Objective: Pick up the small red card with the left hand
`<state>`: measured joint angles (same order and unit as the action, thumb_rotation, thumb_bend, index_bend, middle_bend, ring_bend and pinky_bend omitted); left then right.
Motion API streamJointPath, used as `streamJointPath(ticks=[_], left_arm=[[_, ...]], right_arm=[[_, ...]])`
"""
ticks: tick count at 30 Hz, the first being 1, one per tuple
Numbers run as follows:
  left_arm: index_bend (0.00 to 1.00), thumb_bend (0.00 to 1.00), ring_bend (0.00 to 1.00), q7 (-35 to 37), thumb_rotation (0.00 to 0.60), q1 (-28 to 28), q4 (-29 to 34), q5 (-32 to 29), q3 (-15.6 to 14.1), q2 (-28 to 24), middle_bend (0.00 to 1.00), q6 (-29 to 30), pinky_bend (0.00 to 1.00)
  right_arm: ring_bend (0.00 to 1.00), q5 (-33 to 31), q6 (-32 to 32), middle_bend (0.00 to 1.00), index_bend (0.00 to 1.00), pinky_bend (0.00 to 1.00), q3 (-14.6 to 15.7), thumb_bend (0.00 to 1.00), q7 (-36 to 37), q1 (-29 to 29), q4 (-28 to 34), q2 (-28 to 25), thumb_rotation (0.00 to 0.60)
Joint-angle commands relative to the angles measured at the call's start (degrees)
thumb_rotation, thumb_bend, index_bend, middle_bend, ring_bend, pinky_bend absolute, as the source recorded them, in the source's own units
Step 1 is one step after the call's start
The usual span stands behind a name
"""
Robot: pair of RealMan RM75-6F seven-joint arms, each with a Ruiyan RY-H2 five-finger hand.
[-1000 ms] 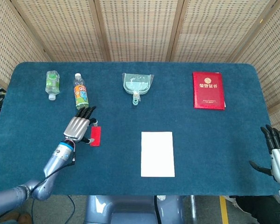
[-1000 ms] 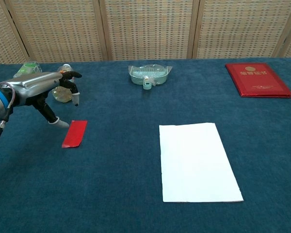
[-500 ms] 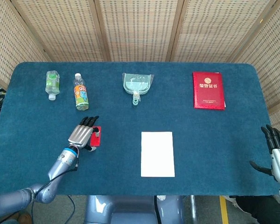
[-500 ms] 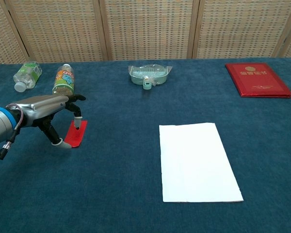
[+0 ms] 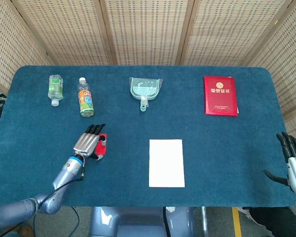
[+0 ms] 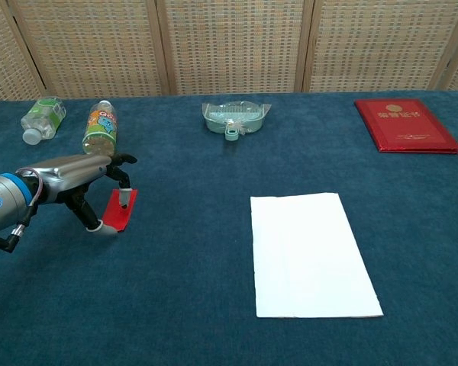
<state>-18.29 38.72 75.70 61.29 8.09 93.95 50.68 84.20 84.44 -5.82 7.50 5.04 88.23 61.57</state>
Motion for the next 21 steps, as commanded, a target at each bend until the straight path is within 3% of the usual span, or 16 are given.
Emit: streamJointPath(ticks=[1, 11, 21], left_arm=[[0.50, 0.21, 0.00, 0.18, 0.600, 0.13, -0.60, -0.30, -0.02, 0.40, 0.00, -0.19, 0.00], [0.50, 0.21, 0.00, 0.61, 0.600, 0.42, -1.79, -0.91, -0.05, 1.02, 0.00, -0.63, 0.00], [0.51, 0.30, 0.00, 1.07, 0.600, 0.73, -2.78, -1.44, 0.41, 1.08, 0.00, -0.75, 0.00]], right_arm=[[0.00, -0.07, -0.08, 0.00, 0.00, 0.00, -0.01, 0.00, 0.16, 0.02, -0.05, -0.02, 0.600], [0.00, -0.14, -0.20, 0.00, 0.00, 0.00, -0.04, 0.00, 0.50, 0.06, -0.16, -0.12, 0.600], [0.00, -0.30, -0.41, 0.00, 0.00, 0.00, -0.03, 0.00, 0.41, 0.11, -0.14, -0.12, 0.600]])
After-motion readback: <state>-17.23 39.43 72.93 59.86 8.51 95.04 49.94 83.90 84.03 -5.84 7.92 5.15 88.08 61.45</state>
